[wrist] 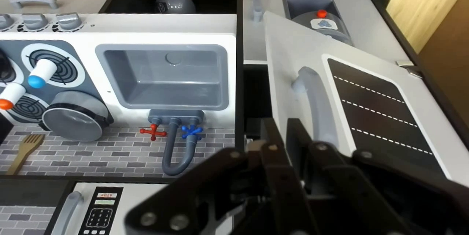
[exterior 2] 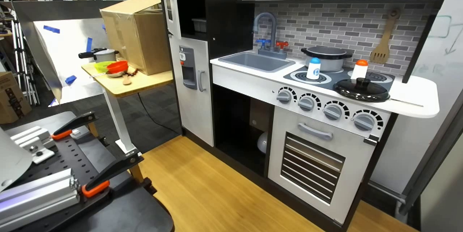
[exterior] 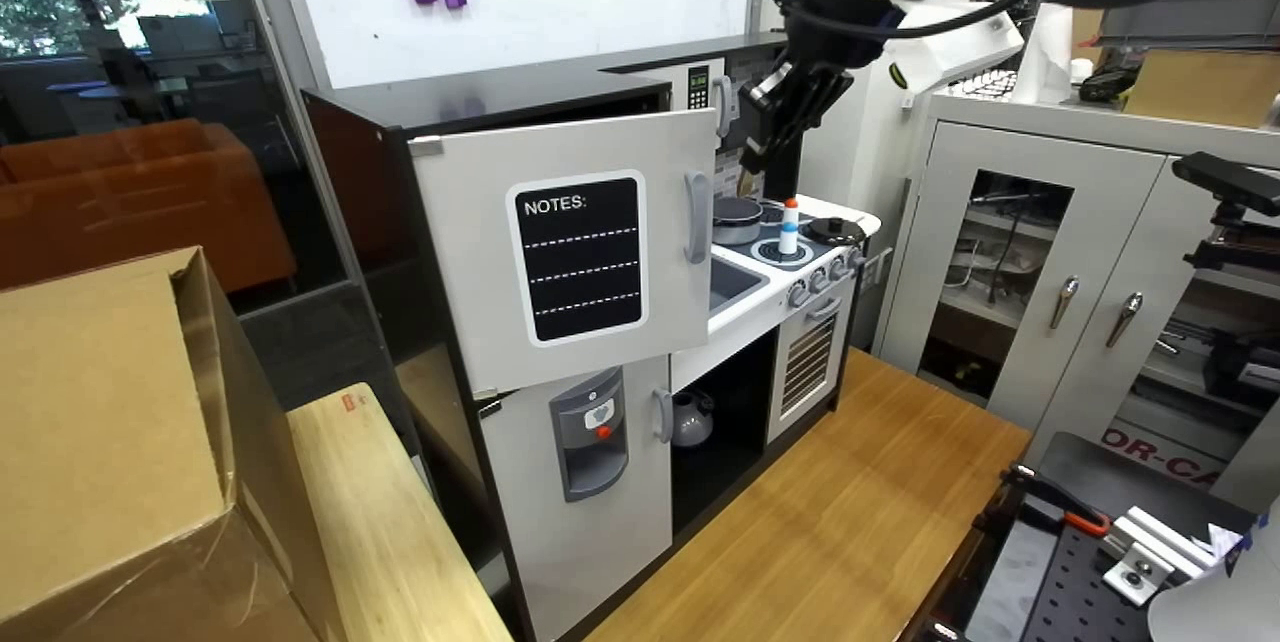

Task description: Close the open drawer and then open it again.

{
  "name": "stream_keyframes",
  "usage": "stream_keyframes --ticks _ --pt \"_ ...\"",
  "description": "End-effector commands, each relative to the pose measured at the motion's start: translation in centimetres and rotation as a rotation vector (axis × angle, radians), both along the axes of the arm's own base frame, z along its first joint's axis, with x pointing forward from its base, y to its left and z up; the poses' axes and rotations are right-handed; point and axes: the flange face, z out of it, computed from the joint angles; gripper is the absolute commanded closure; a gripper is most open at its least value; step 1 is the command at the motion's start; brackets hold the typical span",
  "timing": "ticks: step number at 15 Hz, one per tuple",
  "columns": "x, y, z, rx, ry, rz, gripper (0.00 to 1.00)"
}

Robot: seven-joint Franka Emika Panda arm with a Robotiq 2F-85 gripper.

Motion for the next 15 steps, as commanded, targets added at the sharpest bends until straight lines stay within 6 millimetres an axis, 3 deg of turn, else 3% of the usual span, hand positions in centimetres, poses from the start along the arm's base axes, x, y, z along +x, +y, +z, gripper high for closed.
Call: stream_keyframes --ticks 1,2,3,4,5,8,15 --pt "-0.8 0.0 0.5 -0.014 0.008 -0.013 0.97" --pt "-1.2 0.3 0.6 -0.009 0.014 -0.003 0.97" --pt "-1.9 0.6 0.9 -0.005 0.021 0.010 0.70" --pt "-2.5 1.0 1.1 0.002 0.028 0.021 0.60" --pt "-1.4 0.7 0.8 -0.007 0.014 0.011 0.79" --pt "-2.5 1.2 1.3 -0.009 0.014 0.022 0.61" --pt "-2.5 1.1 1.1 -0.009 0.019 0.020 0.60"
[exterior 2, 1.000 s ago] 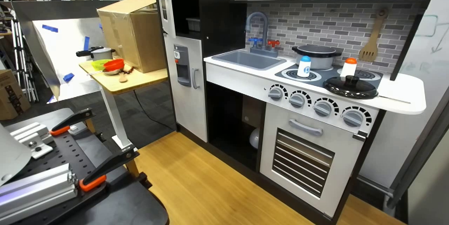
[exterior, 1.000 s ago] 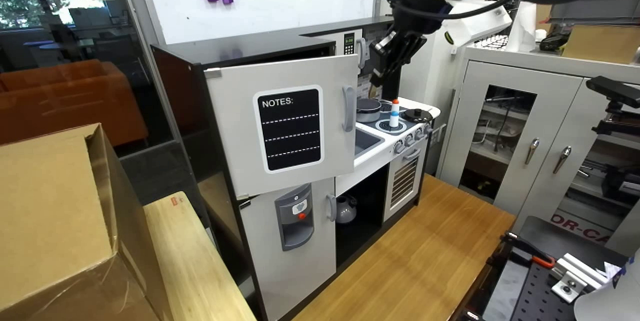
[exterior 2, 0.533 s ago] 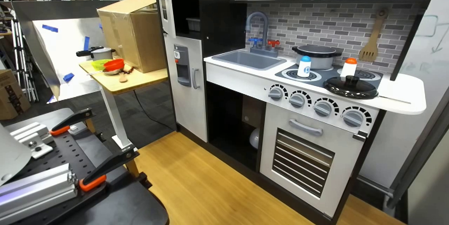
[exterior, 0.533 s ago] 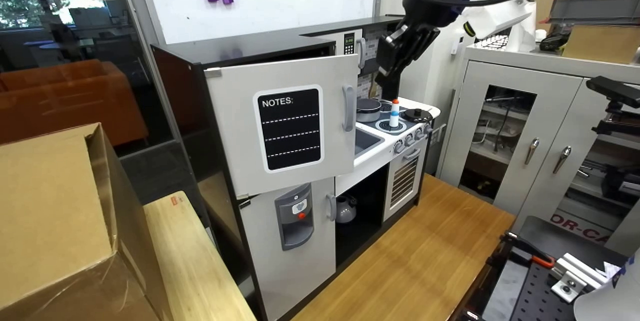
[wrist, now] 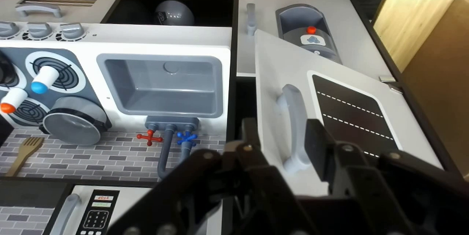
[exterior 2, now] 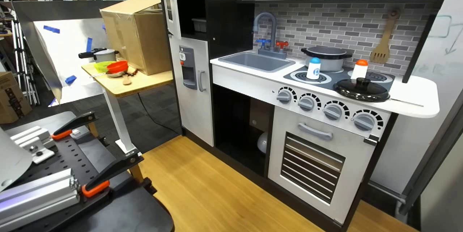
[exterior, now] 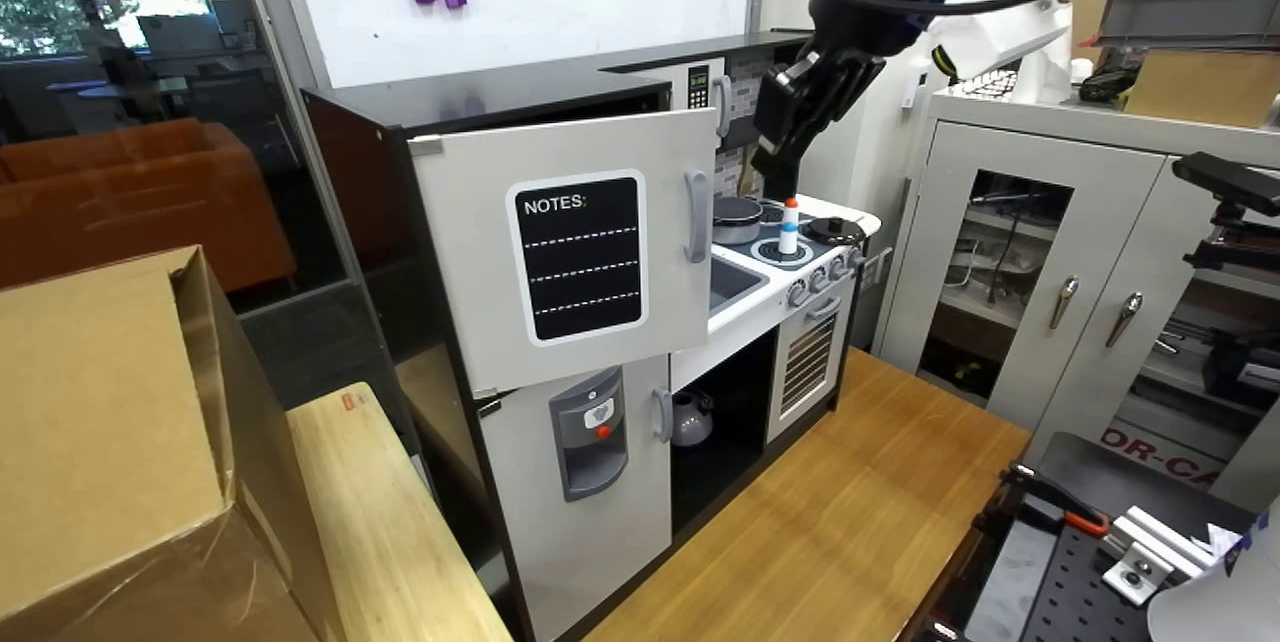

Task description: Close the open drawer and then open it again.

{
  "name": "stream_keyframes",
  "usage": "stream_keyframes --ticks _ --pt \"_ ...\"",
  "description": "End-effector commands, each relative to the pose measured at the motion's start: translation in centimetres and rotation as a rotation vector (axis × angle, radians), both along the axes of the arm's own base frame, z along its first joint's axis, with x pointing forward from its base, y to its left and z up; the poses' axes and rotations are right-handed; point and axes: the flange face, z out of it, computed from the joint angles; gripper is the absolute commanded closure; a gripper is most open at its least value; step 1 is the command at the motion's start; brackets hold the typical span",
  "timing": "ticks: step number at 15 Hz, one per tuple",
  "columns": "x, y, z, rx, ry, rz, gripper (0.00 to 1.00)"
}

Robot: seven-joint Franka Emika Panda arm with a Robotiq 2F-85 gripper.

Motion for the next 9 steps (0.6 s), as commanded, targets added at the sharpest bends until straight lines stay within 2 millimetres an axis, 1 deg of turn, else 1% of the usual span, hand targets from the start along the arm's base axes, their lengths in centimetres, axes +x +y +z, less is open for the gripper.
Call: stream_keyframes --ticks 1,3,4,5,6,9 --pt "0.0 0.0 0.1 0.000 0.001 0.000 0.60" --pt "0.0 0.0 0.1 0.000 0.001 0.000 0.60" --pt "0.1 0.1 -0.1 0.001 0.012 0.000 0.35" --pt "0.2 0.2 -0.1 -0.002 0.012 0.000 0.34" --pt "0.4 0.3 -0.3 0.006 0.019 0.003 0.30" --pt "1.1 0.8 -0.9 0.021 0.034 0.019 0.08"
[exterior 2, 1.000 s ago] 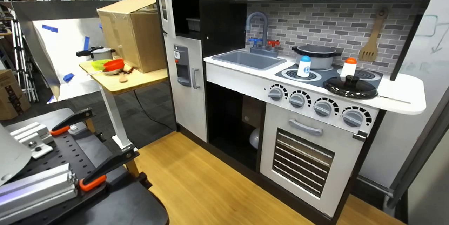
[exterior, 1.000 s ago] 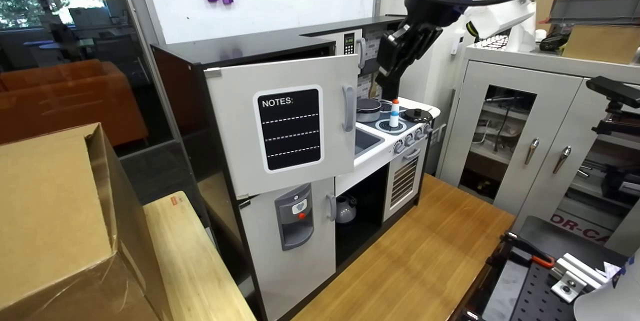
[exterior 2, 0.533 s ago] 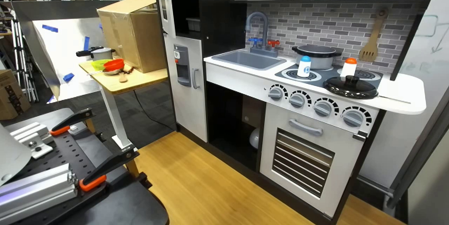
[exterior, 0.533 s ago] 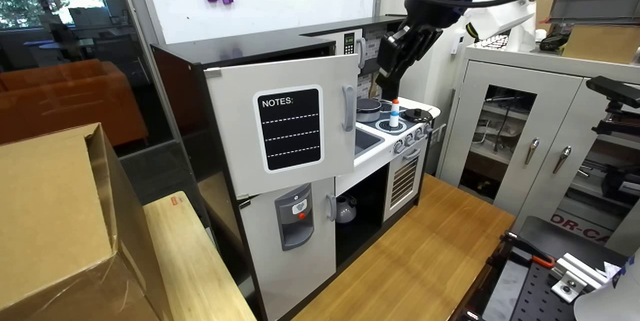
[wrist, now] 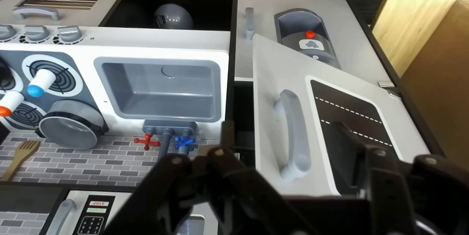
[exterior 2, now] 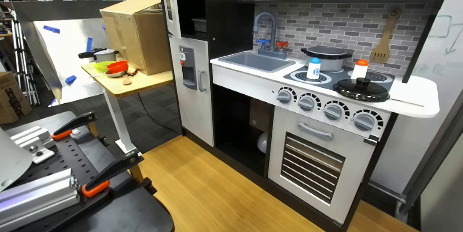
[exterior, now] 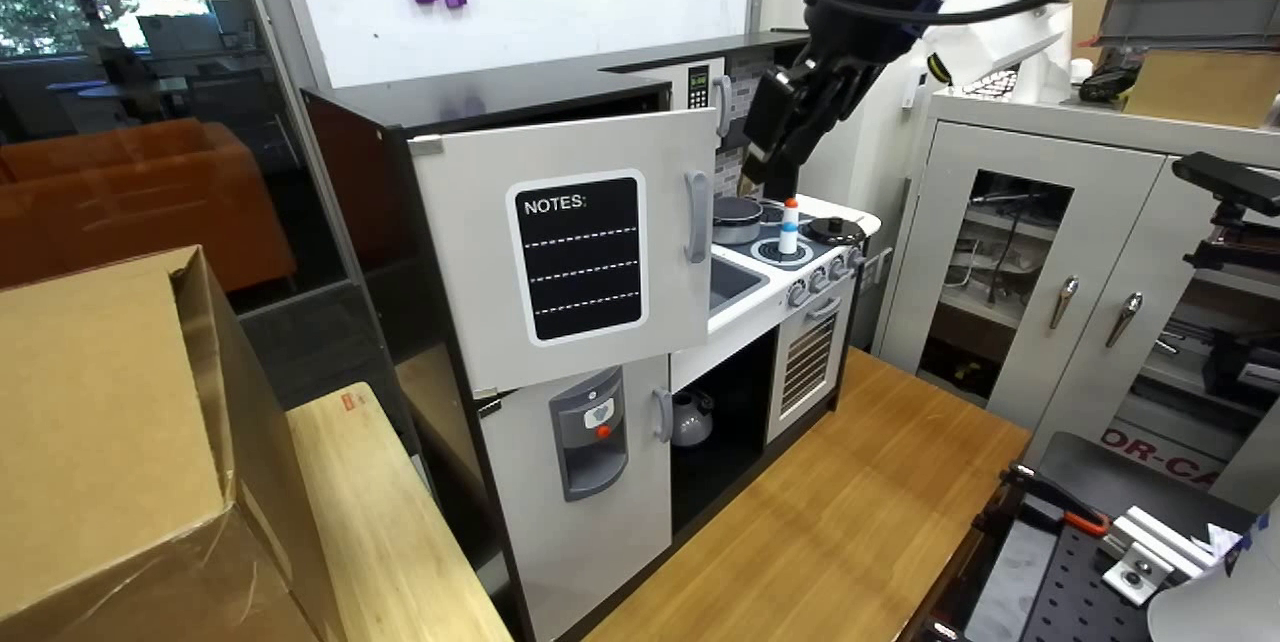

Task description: Close the open drawer and then open it again.

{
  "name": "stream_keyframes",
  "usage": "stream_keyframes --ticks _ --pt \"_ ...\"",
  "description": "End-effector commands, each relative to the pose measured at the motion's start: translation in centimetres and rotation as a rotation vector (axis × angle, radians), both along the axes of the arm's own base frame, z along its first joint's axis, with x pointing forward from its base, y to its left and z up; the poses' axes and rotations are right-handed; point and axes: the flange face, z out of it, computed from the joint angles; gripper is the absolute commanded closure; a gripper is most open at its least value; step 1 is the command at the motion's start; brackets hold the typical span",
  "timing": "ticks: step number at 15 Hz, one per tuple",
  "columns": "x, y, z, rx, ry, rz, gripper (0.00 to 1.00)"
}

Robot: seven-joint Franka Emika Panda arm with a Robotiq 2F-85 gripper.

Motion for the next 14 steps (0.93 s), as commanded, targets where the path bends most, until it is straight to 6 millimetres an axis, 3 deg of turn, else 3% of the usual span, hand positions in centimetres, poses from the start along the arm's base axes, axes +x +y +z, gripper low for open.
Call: stream_keyframes --ticks 1,10,14 --pt "1.3 0.7 -0.7 0.026 0.030 0.017 0.02" --pt "4.7 3.2 -2.4 0.037 0.064 0.070 0.00" --pt "5.5 3.3 -3.2 0.030 0.091 0.054 0.00"
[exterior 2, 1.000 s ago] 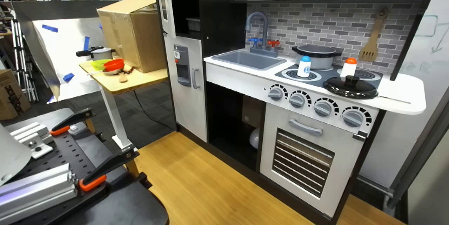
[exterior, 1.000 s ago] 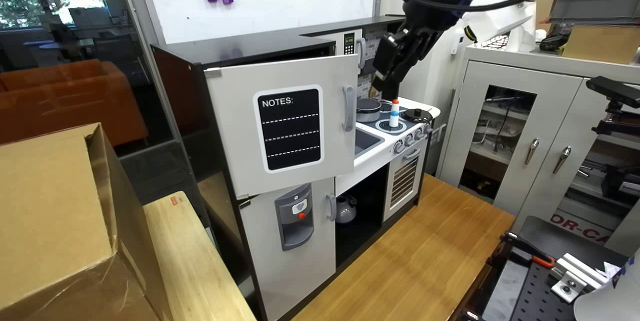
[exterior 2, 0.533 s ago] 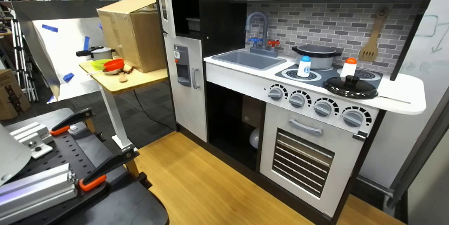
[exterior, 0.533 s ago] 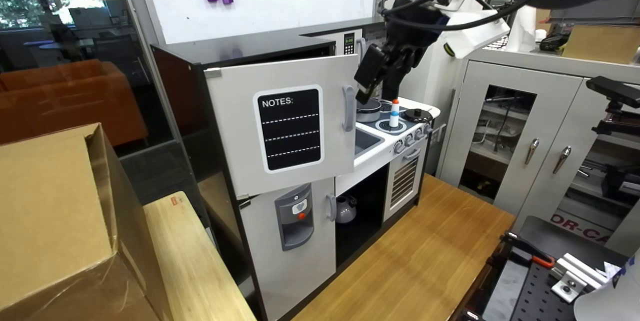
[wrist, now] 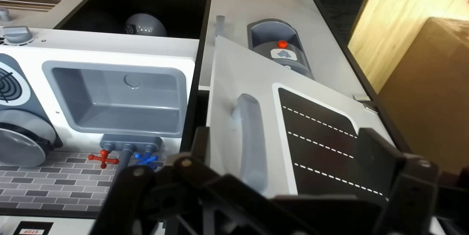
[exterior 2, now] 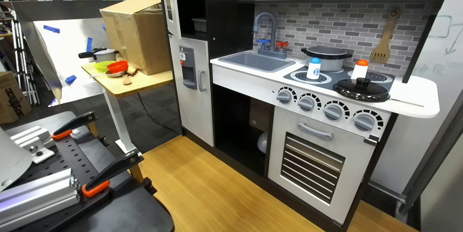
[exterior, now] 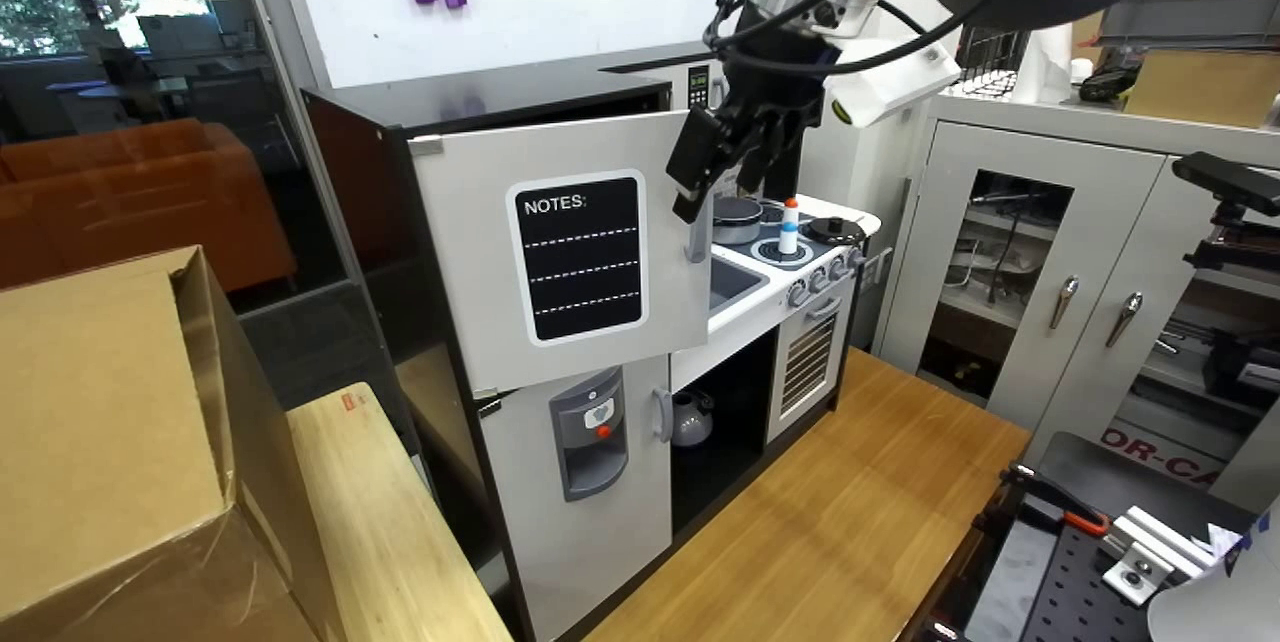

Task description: Close the open drawer and then open it again.

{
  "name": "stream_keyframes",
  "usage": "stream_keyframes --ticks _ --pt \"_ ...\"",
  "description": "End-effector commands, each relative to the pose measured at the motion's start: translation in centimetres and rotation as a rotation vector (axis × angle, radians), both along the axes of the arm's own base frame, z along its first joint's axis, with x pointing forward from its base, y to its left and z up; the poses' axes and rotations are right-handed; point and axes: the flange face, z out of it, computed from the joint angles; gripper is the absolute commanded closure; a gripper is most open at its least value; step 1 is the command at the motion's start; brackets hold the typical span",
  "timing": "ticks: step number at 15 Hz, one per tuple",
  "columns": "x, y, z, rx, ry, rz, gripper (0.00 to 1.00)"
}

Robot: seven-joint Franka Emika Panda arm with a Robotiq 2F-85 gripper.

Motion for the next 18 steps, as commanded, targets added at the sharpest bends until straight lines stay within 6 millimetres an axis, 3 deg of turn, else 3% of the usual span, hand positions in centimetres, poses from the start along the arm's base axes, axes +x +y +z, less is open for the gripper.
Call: stream_keyframes --ticks 1,13,18 --pt "1.0 0.1 -0.5 0.000 0.023 -0.007 0.00" --pt "1.5 -0.4 -1.5 -0.001 0.069 -0.048 0.00" --pt "0.8 -0.2 -1.8 0.002 0.048 -0.026 0.00"
